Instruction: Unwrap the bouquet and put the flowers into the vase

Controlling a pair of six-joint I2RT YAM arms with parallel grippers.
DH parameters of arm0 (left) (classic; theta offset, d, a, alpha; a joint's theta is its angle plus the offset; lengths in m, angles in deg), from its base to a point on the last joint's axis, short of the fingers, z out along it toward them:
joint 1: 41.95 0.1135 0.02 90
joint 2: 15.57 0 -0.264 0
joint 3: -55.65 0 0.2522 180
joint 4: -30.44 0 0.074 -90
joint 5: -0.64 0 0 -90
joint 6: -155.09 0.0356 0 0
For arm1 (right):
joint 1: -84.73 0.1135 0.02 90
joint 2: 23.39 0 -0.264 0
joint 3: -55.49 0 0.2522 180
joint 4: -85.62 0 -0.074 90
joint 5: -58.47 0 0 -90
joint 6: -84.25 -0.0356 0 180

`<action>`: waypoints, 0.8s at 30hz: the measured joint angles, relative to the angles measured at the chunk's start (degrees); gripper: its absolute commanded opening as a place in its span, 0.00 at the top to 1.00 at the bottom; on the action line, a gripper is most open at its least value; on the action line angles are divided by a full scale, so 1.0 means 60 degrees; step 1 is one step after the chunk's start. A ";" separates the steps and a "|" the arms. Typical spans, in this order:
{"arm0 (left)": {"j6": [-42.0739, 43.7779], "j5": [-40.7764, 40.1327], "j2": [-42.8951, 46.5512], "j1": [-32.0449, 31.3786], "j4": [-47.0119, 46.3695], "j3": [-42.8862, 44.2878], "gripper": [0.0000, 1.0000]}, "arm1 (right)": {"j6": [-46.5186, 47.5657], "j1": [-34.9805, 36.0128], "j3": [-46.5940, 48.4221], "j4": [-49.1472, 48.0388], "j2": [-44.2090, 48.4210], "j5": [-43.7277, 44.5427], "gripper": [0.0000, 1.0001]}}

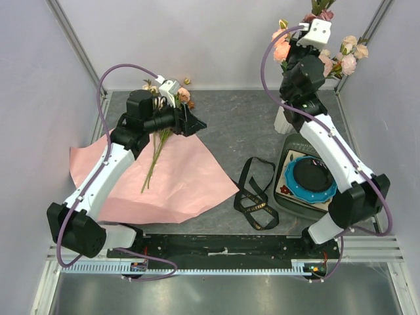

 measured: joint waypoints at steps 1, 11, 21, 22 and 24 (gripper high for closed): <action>0.0015 -0.0036 -0.0047 0.0000 0.0036 0.0000 0.28 | 0.0168 -0.0040 0.0219 -0.0178 -0.0324 0.0000 1.00; 0.0076 -0.0120 -0.0382 0.0113 0.0135 0.0007 0.28 | 0.0484 -0.0616 0.1082 -0.0470 -0.1770 -0.0066 1.00; 0.0073 -0.0080 -0.0463 0.0306 0.0135 0.0015 0.28 | 0.0098 -0.0845 0.2248 -0.0382 -0.2011 -0.0113 1.00; 0.0073 -0.0055 -0.0463 0.0306 0.0135 0.0015 0.28 | 0.0080 -0.0841 0.2350 -0.0379 -0.2011 -0.0120 1.00; 0.0073 -0.0015 -0.0466 0.0324 0.0135 0.0015 0.28 | -0.0018 -0.0841 0.2539 -0.0357 -0.2011 -0.0120 1.00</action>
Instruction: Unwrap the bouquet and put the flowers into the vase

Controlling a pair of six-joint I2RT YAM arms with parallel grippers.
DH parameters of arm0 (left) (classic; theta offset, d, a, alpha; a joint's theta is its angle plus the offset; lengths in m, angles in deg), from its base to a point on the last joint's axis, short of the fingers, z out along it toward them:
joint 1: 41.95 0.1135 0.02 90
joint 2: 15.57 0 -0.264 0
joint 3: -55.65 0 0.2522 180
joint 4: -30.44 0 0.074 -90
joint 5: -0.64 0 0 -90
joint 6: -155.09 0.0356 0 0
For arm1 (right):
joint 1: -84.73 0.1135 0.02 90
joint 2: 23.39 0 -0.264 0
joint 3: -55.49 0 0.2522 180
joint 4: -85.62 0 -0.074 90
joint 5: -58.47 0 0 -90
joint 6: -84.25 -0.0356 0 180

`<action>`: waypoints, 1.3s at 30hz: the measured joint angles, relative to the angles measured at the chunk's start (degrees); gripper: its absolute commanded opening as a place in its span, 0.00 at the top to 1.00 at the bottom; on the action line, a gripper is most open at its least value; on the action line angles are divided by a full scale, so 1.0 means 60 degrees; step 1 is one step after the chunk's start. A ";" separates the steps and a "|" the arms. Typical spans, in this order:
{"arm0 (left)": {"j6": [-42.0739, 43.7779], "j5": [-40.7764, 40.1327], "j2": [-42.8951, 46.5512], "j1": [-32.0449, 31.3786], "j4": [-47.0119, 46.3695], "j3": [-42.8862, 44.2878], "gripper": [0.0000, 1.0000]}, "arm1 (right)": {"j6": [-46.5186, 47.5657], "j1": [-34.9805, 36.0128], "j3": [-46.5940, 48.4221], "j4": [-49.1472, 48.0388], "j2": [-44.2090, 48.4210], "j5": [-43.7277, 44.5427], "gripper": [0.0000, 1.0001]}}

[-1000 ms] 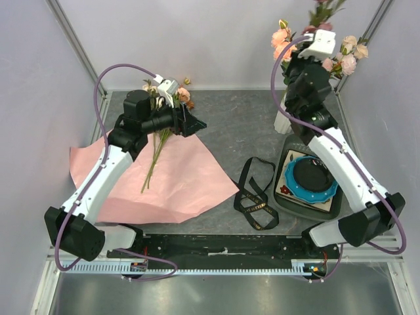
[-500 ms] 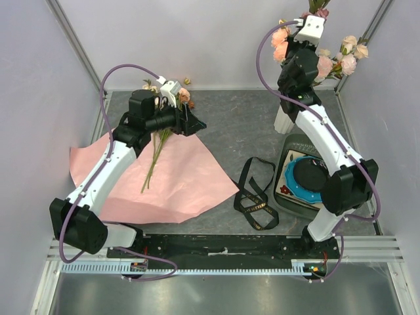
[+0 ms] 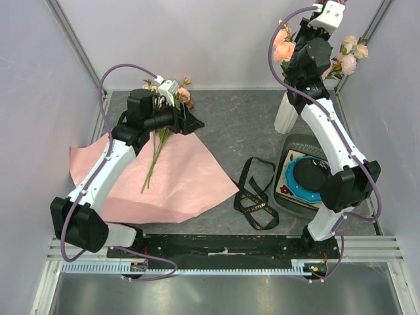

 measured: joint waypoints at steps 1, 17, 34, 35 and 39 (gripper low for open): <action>0.0000 0.0026 0.0000 0.0000 -0.0004 0.0000 0.28 | -0.0044 0.0000 0.0015 -0.0025 0.0007 0.0000 1.00; 0.0000 0.0076 -0.0018 0.0044 -0.0004 0.0000 0.28 | -0.1180 -0.0135 -0.1020 0.0379 0.0000 0.0838 1.00; 0.0000 0.0073 -0.0138 0.0062 -0.0007 0.0000 0.28 | -0.0131 -0.0481 -0.2994 -0.1213 -0.0648 0.0565 1.00; 0.0000 0.0073 -0.0142 0.0062 -0.0007 0.0000 0.28 | -0.0087 -0.0495 -0.3180 -0.1410 -0.0692 0.0481 1.00; 0.0000 0.0069 -0.0142 0.0102 -0.0007 0.0000 0.28 | -0.0004 -0.0528 -0.3803 -0.2014 -0.0856 0.0277 0.95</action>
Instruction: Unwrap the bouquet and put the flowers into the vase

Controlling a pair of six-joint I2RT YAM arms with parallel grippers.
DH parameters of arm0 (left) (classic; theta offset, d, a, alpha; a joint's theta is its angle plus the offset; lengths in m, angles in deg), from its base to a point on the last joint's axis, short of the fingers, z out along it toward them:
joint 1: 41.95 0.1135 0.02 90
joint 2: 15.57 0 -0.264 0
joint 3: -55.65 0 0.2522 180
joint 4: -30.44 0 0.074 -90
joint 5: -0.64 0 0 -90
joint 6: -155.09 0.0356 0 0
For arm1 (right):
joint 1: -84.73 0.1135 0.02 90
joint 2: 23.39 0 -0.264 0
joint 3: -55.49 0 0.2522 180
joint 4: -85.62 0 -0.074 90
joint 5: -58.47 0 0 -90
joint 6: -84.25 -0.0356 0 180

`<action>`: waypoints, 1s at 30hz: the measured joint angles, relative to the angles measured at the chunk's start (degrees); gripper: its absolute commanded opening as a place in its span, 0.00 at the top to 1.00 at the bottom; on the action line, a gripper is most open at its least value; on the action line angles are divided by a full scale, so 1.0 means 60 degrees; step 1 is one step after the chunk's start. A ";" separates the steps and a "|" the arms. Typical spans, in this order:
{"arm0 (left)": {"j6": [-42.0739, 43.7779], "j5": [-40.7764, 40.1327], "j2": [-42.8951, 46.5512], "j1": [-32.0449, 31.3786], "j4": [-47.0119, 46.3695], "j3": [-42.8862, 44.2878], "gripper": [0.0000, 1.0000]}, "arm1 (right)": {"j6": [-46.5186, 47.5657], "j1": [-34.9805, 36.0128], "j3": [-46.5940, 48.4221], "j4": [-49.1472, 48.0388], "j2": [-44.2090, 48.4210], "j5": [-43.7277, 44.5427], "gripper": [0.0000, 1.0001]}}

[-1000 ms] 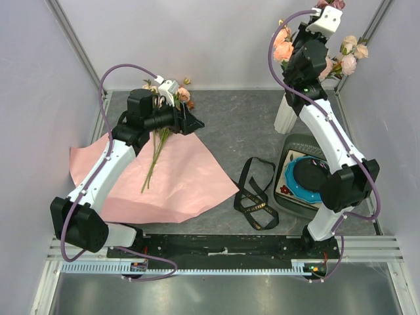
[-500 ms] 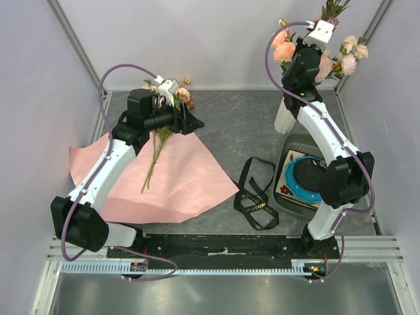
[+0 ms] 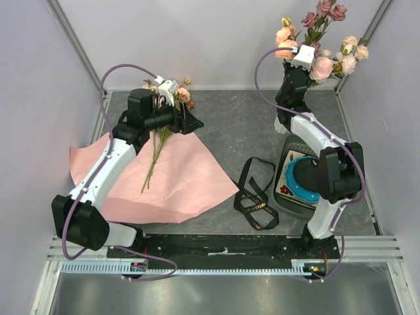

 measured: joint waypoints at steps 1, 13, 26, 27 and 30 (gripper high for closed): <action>0.0000 0.0000 0.0000 0.0007 0.0000 0.0000 0.28 | 0.0004 -0.0007 -0.0168 -0.0113 -0.0022 -0.0033 0.95; -0.0007 -0.0098 -0.0135 0.0277 0.0044 0.0026 0.26 | -0.0994 0.0113 -0.0940 0.0969 0.0149 -0.0237 0.18; -0.0146 -0.1712 -0.1581 0.1563 0.1231 0.0692 0.29 | -0.3588 0.0896 -0.1585 0.5249 0.2827 -0.0007 0.02; -0.0175 -0.1741 -0.1665 0.1566 0.1326 0.0692 0.29 | -0.3585 0.0834 -0.1628 0.5308 0.2860 0.0029 0.02; -0.0240 -0.1730 -0.1763 0.1548 0.1446 0.0692 0.29 | -0.3362 0.0554 -0.1639 0.5329 0.2754 -0.0182 0.02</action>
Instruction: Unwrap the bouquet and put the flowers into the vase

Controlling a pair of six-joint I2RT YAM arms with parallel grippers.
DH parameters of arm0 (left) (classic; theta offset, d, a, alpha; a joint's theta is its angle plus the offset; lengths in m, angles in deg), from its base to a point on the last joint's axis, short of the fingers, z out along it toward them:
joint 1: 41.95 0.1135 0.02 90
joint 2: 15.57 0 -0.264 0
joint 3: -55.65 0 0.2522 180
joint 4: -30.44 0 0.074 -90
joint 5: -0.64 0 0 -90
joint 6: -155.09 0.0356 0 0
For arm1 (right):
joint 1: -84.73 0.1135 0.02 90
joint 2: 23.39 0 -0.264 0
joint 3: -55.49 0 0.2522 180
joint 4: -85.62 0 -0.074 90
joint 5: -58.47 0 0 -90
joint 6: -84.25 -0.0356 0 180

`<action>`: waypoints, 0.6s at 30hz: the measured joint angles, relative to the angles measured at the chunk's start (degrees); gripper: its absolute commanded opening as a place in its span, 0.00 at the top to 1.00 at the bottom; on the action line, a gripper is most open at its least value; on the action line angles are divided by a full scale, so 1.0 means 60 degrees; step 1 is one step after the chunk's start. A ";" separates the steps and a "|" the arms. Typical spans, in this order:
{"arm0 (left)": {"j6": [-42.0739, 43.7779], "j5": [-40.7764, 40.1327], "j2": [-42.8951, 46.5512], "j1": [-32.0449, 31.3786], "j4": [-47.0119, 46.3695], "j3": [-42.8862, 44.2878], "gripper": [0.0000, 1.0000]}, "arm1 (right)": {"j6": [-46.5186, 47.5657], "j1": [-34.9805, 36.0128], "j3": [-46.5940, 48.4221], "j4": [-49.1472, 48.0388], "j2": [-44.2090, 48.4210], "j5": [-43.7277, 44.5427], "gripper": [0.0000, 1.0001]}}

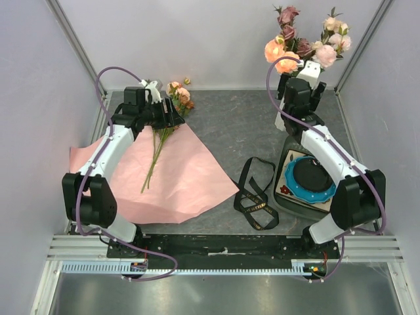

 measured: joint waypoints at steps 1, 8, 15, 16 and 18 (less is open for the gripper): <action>-0.0011 0.0000 -0.0004 -0.0011 0.0022 0.0000 0.30 | 0.0146 -0.0164 0.0000 0.0011 -0.0087 -0.0076 0.02; -0.0084 0.0058 -0.0004 -0.0015 0.0029 0.0000 0.30 | 0.0175 -0.0831 -0.0215 0.0248 -0.0408 -0.1035 0.02; -0.0036 -0.0889 -0.0834 0.0317 0.0608 0.0696 0.38 | -0.0656 -0.0379 -0.1049 0.0871 0.0124 -0.1934 0.02; -0.0036 -0.1075 -0.1107 0.0423 0.0725 0.0871 0.42 | -0.0729 -0.0197 -0.1144 0.0943 0.0233 -0.1960 0.02; -0.0015 -0.1483 -0.1865 0.0703 0.1027 0.1359 0.50 | -0.0852 0.0368 -0.1330 0.1151 0.0532 -0.2062 0.03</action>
